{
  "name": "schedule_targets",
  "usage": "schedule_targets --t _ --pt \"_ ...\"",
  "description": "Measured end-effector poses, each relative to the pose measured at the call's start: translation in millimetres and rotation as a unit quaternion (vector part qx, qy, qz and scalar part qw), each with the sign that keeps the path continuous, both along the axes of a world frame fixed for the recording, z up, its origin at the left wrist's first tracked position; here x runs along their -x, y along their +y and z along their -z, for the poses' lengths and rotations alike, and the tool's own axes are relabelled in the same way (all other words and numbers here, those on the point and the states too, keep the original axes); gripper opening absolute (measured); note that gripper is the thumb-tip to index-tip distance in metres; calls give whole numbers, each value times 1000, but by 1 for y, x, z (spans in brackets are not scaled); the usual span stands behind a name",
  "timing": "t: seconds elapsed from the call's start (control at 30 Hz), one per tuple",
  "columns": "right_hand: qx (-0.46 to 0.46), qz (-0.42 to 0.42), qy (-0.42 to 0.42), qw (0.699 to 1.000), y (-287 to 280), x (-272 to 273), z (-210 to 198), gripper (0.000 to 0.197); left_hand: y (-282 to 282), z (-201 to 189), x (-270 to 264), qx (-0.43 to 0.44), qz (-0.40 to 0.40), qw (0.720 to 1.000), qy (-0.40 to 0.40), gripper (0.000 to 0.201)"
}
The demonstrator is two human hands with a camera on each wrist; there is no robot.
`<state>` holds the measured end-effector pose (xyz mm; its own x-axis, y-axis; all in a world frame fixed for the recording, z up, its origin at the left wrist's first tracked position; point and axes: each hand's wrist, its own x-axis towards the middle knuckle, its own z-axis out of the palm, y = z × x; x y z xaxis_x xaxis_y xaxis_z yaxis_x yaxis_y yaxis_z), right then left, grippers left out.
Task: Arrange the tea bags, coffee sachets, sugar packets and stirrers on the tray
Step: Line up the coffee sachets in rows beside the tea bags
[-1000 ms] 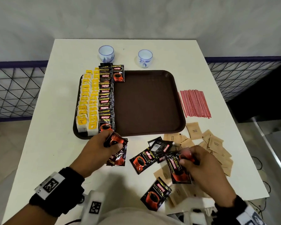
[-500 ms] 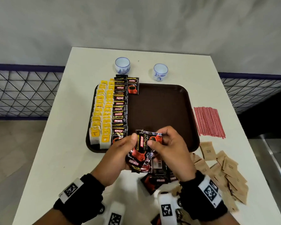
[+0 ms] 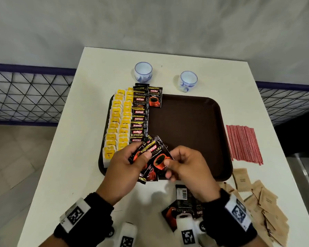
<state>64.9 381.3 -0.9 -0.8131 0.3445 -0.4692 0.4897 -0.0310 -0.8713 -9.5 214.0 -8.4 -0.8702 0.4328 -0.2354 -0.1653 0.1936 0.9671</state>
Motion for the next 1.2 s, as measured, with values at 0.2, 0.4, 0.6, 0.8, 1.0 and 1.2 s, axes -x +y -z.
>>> schedule_targets --t 0.2,0.4,0.6,0.8,1.0,1.2 --pt "-167 -69 6 984 11 9 4 11 2 -2 18 21 40 999 2 24" --pt "-150 -89 76 982 24 34 -5 18 5 -6 31 47 69 996 34 28" --pt "-74 -59 61 994 40 59 -15 9 -2 -2 46 61 8 998 32 24" --pt "-42 19 38 998 89 115 -5 21 -23 -2 50 23 -43 998 -36 20" --pt "-52 21 -10 998 104 165 25 20 -42 5 44 26 -56 995 -75 21" --pt "-48 19 -24 998 99 186 36 18 -57 14 42 22 -64 992 -103 19"
